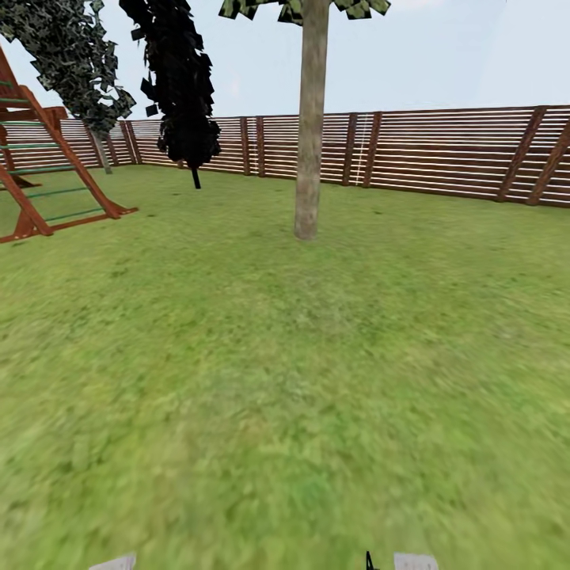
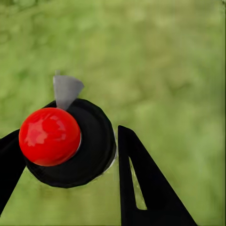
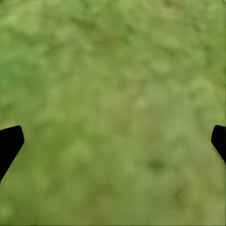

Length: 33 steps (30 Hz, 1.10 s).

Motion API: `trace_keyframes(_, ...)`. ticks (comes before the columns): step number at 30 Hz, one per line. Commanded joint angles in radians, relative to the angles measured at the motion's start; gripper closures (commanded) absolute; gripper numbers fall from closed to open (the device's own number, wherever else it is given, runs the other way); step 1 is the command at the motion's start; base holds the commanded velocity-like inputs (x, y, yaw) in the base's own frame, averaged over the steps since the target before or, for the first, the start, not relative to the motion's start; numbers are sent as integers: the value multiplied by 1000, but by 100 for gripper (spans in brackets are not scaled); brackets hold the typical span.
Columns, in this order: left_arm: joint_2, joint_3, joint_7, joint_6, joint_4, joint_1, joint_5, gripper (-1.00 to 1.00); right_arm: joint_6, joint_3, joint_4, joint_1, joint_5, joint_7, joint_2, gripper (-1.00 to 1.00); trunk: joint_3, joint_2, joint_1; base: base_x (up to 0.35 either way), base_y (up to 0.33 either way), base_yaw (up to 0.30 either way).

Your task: In the garden, pick up the pesticide atomizer on the floor and spray pesticide onto both trees until each tree trunk is fully covered.

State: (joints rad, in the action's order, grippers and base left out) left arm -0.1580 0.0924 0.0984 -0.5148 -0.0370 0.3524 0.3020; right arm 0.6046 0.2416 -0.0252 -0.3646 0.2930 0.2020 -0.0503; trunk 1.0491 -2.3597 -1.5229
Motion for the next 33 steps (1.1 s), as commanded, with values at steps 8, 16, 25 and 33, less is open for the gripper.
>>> trace_keyframes(8, 0, 9, 6, -2, 0, 1, 3, 100, 1, 5, 1, -1, 11, 7, 0, -100, 1, 0, 0, 340, 0, 0)
trace_keyframes(16, 0, 9, 6, -2, 0, 1, 3, 100, 1, 5, 1, -1, 11, 7, 0, -100, 1, 0, 0, 340, 0, 0)
trace_keyframes(25, 0, 9, 6, -2, 0, 0, 3, 100, 1, 5, 1, -1, 11, 7, 0, -100, 1, 0, 0, 340, 0, 0)
trace_keyframes(33, 0, 8, 6, -2, 0, 0, 3, 100, 1, 5, 1, -1, 11, 7, 0, -100, 1, 0, 0, 340, 0, 0)
